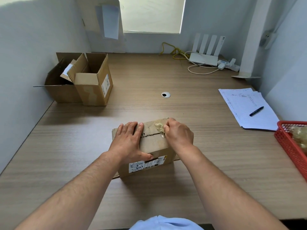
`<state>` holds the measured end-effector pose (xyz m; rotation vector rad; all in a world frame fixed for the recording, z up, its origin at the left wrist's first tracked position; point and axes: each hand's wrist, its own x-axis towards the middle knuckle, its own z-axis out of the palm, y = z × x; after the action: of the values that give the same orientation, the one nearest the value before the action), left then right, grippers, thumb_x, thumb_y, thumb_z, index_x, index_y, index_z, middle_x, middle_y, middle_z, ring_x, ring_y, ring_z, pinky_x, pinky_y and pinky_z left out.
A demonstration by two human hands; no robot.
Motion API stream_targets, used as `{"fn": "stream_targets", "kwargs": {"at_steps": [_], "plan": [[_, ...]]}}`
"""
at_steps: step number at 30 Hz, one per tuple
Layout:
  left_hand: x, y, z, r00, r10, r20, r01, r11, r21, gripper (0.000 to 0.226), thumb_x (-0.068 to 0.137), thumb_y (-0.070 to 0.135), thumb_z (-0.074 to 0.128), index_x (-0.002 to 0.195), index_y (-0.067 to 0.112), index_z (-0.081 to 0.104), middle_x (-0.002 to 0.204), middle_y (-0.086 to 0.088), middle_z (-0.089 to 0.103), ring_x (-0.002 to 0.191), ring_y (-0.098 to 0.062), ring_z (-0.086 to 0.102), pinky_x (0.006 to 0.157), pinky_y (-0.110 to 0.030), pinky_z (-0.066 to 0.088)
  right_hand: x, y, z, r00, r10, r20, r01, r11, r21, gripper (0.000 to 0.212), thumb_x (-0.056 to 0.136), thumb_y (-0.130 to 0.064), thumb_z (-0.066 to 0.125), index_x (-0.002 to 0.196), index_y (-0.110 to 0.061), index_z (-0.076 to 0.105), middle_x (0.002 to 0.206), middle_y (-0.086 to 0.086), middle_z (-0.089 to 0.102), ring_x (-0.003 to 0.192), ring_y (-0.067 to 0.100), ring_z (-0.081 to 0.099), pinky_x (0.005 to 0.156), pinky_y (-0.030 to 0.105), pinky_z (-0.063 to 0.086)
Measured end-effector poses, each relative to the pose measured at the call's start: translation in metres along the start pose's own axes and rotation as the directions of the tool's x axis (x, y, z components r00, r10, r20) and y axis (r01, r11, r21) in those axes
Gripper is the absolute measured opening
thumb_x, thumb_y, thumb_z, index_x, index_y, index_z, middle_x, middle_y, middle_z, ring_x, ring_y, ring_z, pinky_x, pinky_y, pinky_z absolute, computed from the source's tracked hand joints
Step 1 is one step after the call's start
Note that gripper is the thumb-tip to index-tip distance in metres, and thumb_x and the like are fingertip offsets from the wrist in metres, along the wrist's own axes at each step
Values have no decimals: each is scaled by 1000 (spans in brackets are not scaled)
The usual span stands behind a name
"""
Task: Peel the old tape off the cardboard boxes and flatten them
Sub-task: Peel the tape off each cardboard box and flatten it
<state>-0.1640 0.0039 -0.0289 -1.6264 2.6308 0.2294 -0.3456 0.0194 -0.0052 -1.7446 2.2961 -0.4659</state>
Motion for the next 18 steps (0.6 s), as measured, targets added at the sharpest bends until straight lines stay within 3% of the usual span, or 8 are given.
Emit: {"fn": "stream_targets", "kwargs": {"at_steps": [5, 8, 11, 15, 18], "plan": [[7, 12, -5, 997, -34, 65, 32, 999, 30, 134, 59, 92, 45, 151, 14, -12, 160, -8, -11, 146, -23, -17, 115, -48, -17, 0, -1, -5, 994, -109, -30, 104, 987, -123, 47, 100, -47, 27, 115, -19, 62, 111, 7, 59, 97, 27, 59, 68, 31, 34], [12, 20, -5, 995, -56, 78, 53, 998, 39, 135, 59, 92, 44, 151, 14, -15, 160, -9, -13, 146, -25, -18, 115, -50, -16, -1, -7, -4, 992, -122, -20, 114, 968, -223, 54, 90, -60, 44, 116, -16, 59, 114, 9, 50, 104, 26, 53, 74, 33, 39], [13, 19, -3, 997, -68, 46, 67, 997, 24, 131, 60, 91, 46, 152, 17, -12, 160, -6, -6, 147, -23, -13, 116, -49, -14, -3, -7, 1, 989, -129, -77, 110, 971, -214, 42, 90, -48, 55, 116, -15, 57, 115, 9, 44, 105, 23, 48, 77, 32, 41], [8, 15, 2, 999, -54, -1, 54, 998, 21, 129, 60, 91, 45, 153, 19, -8, 159, -4, -2, 146, -21, -11, 117, -48, -13, -8, -3, 7, 971, -206, -122, 177, 961, -212, 25, 98, -24, 46, 114, -11, 60, 109, 8, 56, 97, 24, 56, 70, 30, 40], [3, 11, 6, 998, -45, -39, 46, 999, 22, 128, 58, 92, 42, 152, 21, -7, 158, -2, 0, 145, -20, -9, 116, -47, -15, -3, 9, 0, 991, -56, -125, 62, 997, 46, 23, 98, -22, 48, 113, -9, 58, 100, 9, 63, 90, 28, 62, 65, 27, 36]]}}
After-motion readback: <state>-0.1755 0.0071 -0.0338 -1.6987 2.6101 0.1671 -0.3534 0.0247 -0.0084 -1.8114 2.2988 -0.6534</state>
